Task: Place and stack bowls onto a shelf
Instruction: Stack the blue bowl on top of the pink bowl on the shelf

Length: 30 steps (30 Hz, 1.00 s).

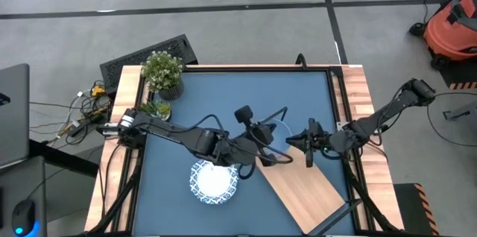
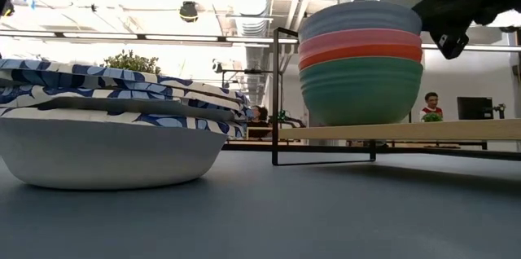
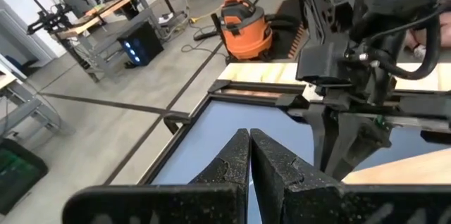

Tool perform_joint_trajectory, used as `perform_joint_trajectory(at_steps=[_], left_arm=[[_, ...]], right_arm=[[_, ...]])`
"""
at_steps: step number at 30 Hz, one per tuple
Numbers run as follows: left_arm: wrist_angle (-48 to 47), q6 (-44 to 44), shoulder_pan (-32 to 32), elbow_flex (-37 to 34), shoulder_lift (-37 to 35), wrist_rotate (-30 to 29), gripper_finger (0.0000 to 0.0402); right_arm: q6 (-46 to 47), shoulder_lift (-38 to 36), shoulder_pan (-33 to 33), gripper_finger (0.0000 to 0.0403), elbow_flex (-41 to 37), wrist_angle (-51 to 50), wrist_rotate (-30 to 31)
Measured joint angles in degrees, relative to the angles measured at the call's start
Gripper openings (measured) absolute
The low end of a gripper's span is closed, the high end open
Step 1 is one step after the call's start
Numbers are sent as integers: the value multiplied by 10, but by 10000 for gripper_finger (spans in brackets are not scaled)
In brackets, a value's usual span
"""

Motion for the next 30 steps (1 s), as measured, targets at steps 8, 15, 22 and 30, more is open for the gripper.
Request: perform_joint_trajectory(at_steps=[8,15,22,30], left_arm=[[-174,-112,-19,0,-72,58,0],[-316,-256,-33,0,-113,166,0],[-333,-263,-85,-1,-105,84,0],[-211,-155,-72,-1,-62,116,0]], right_arm=[[-67,0,4,63,0,73,-33],[-102,34,0,63,0,117,-68],[-94,69,0,63,0,159,-74],[-95,26,-1,63,0,183,-28]])
